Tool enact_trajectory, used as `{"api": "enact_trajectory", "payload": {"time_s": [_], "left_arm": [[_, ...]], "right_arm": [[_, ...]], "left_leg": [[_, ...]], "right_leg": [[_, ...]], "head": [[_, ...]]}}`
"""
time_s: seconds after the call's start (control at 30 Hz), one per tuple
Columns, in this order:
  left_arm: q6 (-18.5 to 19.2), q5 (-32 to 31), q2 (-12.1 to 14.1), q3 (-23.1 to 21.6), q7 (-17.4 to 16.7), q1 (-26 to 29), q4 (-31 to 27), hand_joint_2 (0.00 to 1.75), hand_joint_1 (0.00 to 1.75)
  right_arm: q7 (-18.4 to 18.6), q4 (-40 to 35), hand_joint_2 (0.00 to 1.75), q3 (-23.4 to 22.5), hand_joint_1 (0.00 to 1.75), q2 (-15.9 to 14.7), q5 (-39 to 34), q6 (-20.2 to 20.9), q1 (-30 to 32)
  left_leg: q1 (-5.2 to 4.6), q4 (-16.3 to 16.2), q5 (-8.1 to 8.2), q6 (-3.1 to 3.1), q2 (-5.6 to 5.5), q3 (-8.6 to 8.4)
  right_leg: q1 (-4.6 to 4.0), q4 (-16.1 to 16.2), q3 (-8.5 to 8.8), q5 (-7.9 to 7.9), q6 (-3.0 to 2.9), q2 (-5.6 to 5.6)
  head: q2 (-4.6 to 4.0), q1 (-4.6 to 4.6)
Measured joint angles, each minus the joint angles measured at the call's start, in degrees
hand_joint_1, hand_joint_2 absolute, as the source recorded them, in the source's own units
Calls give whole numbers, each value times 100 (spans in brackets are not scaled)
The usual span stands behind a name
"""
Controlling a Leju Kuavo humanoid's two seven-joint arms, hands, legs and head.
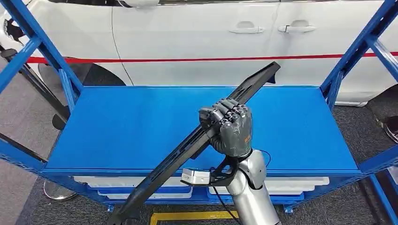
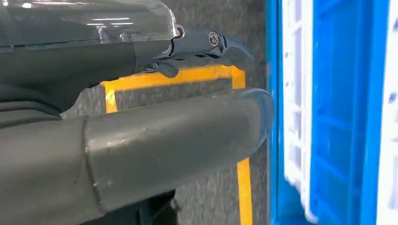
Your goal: Take the parts from the cabinet and place them on the table.
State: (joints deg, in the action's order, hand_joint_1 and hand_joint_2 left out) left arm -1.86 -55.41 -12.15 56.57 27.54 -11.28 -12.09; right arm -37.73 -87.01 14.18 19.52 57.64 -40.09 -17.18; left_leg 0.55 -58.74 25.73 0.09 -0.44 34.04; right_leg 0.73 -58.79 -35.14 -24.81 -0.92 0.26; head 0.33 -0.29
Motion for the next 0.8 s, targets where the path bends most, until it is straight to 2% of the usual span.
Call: {"api": "enact_trajectory", "payload": {"time_s": [0.23, 0.27, 0.3, 0.33, 0.37, 0.4, 0.43, 0.47, 0.5, 0.53, 0.57, 0.63, 0.67, 0.7, 0.73, 0.8], "left_arm": [[-4, 0, 0, 0, -2, 4, 0, 0, 0], [-33, -4, 0, 0, -37, 23, 0, 0, 0], [-42, -11, 0, 0, -52, 37, 0, 0, 0], [-48, -2, 0, 0, -72, 101, 0, 0, 0], [-88, 24, 0, 0, -134, 175, 0, 0, 0], [-219, 59, 4, 2, -461, 176, 0, 0, 0], [-210, 59, 7, 4, -601, 214, 0, 0, 0], [-184, 70, 7, 7, -630, 231, 0, 0, 0], [-177, 70, -11, 9, -649, 241, 0, 0, 0], [-170, 68, -18, 9, -651, 245, 0, 0, 0], [-164, 66, -20, 9, -651, 240, 0, 0, 0], [-162, 87, -24, 9, -662, 250, 0, 0, 0], [-162, 103, -24, 9, -673, 263, 0, 0, 0], [-160, 131, -24, 9, -684, 276, 0, 0, 0], [-149, 138, -28, 9, -684, 282, 0, 0, 0], [-135, 140, -50, 9, -682, 278, 0, 0, 0]], "right_arm": [[0, 2, 175, 11, 175, 0, 0, 0, 5], [2, 2, 175, 75, 175, 0, -9, 2, 13], [7, 4, 175, 120, 175, 0, -13, 0, 23], [7, 4, 175, 217, 175, -26, -28, 0, 105], [7, 35, 175, 313, 175, -61, -85, 0, 230], [48, 41, 175, 477, 175, -83, -393, 2, 267], [134, 50, 175, 637, 175, -123, -613, 0, 340], [199, 50, 175, 728, 175, -144, -738, 0, 383], [249, 48, 175, 825, 175, -168, -854, 0, 414], [271, 48, 175, 899, 175, -192, -925, 0, 444], [284, 46, 175, 969, 175, -212, -962, 0, 456], [363, 52, 175, 1067, 175, -247, -1102, 0, 524], [398, 61, 175, 1133, 175, -271, -1174, 0, 568], [450, 83, 175, 1234, 175, -297, -1246, 0, 613], [466, 94, 175, 1306, 175, -317, -1277, 0, 642], [545, 129, 175, 1487, 175, -345, -1447, 4, 670]], "left_leg": [[12, -32, 15, -11, 5, -4], [8, -324, 225, -52, 11, 119], [15, -616, 388, -68, 11, 258], [23, -1456, 736, -106, 11, 663], [25, -1329, 437, -115, 11, 632], [-19, 19, -31, -3, 11, -20], [-37, 3, -52, 58, 1, -6], [-44, 12, -66, 87, -1, -5], [20, 101, -124, 158, 12, -31], [16, 125, -144, 183, 14, -37], [19, 129, -160, 225, 22, -24], [9, 120, -165, 235, 27, 11], [7, 115, -169, 238, 29, 25], [7, 101, -177, 234, 30, 39], [7, 85, -181, 231, 29, 51], [8, 40, -180, 214, 24, 74]], "right_leg": [[-3, 7, 7, -1, -3, -5], [0, 19, 21, -4, -43, -14], [-2, 18, 20, -6, -58, -23], [-12, 16, 20, -17, -75, -31], [-11, -1, 21, -25, -68, -23], [-50, -54, 15, -60, 6, -15], [-32, -34, 23, -34, 66, -19], [-26, -14, 30, -20, 99, -20], [-59, -31, 15, -46, 137, -16], [-38, -130, -16, -151, 158, -18], [-29, -429, -147, -386, 185, -20], [-17, -1326, -539, -846, 219, -20], [-13, -1652, -679, -952, 230, -20], [-5, -1727, -690, -912, 232, -22], [1, -1531, -566, -768, 228, -22], [4, -605, -25, -341, 193, -24]], "head": [[0, 0], [0, -6], [0, -2], [0, -2], [0, -4], [0, -4], [0, -2], [0, -2], [0, -4], [0, 2], [0, -2], [0, -2], [0, 2], [0, 0], [0, 0], [0, -2]]}}
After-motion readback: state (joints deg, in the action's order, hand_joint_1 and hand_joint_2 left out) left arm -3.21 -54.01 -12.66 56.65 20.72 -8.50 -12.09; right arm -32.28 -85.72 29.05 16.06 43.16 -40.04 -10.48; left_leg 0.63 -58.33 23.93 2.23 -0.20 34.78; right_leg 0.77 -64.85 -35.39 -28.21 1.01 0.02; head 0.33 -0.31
